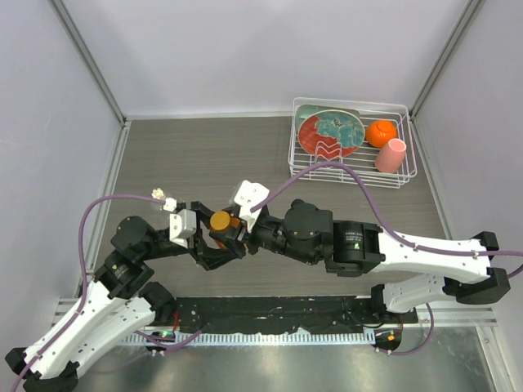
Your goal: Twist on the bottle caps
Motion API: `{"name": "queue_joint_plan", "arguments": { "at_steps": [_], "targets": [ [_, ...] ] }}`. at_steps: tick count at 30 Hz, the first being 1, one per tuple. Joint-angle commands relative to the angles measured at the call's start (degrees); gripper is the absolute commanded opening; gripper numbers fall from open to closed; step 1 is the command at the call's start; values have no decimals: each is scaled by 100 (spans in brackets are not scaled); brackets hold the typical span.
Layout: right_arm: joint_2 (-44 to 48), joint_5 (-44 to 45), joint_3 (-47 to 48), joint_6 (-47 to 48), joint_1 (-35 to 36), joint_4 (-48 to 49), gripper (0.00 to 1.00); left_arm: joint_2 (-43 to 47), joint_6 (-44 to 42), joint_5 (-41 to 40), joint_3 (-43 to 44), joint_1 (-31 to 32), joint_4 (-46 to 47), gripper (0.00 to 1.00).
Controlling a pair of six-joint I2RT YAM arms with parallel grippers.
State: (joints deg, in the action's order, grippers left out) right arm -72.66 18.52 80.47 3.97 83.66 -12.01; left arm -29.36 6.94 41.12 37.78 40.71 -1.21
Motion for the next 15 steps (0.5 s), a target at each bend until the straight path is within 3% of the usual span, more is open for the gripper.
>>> {"name": "queue_joint_plan", "arguments": {
  "at_steps": [1,13,15],
  "targets": [
    [297,-112,241,-54,19,498,54,27,-88,133,10,-10,-46,13],
    [367,-165,294,-1,10,551,50,71,-149,115,-34,-10,-142,13],
    [376,-165,312,16,19,542,42,89,-184,115,-60,-19,-151,13]
  ]
}}
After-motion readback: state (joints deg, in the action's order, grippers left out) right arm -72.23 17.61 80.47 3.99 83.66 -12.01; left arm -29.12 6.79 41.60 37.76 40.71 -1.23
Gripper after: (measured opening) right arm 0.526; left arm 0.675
